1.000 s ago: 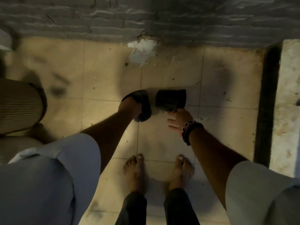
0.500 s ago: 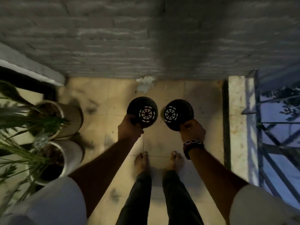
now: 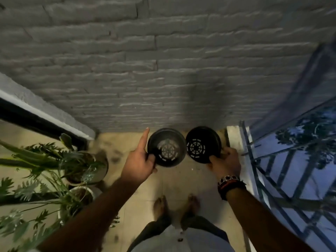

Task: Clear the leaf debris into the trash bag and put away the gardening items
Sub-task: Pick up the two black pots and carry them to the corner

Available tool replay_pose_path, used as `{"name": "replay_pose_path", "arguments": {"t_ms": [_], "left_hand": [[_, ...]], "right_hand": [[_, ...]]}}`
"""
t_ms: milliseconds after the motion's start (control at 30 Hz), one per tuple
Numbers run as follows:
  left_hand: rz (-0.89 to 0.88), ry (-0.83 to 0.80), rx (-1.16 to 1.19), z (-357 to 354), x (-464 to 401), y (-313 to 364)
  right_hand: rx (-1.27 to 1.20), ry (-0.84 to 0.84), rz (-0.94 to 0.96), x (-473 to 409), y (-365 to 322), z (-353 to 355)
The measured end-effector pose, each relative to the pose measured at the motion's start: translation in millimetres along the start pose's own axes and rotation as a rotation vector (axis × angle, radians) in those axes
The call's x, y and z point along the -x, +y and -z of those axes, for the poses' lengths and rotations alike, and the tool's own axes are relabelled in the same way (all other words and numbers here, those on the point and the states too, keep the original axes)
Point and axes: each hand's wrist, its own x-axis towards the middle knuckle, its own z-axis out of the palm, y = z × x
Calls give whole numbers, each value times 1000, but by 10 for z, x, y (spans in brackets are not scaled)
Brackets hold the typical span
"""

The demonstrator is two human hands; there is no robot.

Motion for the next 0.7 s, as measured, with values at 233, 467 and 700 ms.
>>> {"name": "replay_pose_path", "arguments": {"t_ms": [233, 467, 700], "left_hand": [[17, 11, 33, 209, 420, 521], [20, -73, 120, 238, 575, 693], [-12, -325, 206, 375, 387, 745]], "right_hand": [[-123, -202, -33, 462, 88, 481], [-301, -186, 51, 805, 224, 796], [-451, -33, 57, 1236, 321, 880]]}}
